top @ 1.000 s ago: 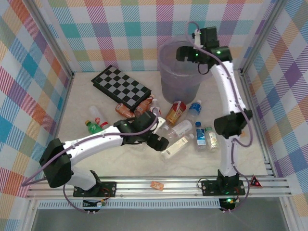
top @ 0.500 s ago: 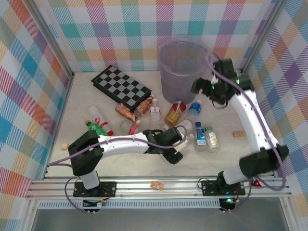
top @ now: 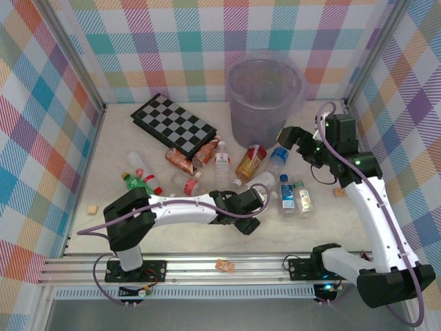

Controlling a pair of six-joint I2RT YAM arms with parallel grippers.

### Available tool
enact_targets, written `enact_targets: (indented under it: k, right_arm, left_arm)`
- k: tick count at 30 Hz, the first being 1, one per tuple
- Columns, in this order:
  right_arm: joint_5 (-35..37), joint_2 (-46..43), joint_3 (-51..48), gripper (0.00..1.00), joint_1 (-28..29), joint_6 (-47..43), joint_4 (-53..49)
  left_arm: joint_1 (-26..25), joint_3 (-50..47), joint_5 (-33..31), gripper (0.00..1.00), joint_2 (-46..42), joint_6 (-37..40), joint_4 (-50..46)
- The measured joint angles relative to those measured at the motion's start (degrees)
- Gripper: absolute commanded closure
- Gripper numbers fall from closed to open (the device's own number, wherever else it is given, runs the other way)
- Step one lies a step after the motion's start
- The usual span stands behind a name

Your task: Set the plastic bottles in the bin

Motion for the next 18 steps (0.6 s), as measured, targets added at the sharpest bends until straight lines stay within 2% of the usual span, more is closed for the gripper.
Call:
enact_targets:
  k: [3,10,13,18]
  right_arm:
    - [-2.3,-2.6,-3.4,0.01,0.0,0.0,3.7]
    - [-6.1,-3.8,-3.8,0.0,0.0,-2.6,7.9]
    - [-6.6,-4.6,-3.8,0.0,0.0,-3.1,8.4]
    - [-7.1,-5.7,-0.7,0.0,0.0,-5.4,5.3]
  left_arm:
    - [0.0,0.0,-0.1,0.32,1.6,-0.6,0.9]
    - [-0.4,0.0,-0.4,0.5,3.0,-1.4,2.1]
    - [-0.6,0.0,-0.5,0.55,3.0,-1.2,2.1]
    - [-0.9,-0.2,-0.7,0.57,1.7,-1.2,1.5]
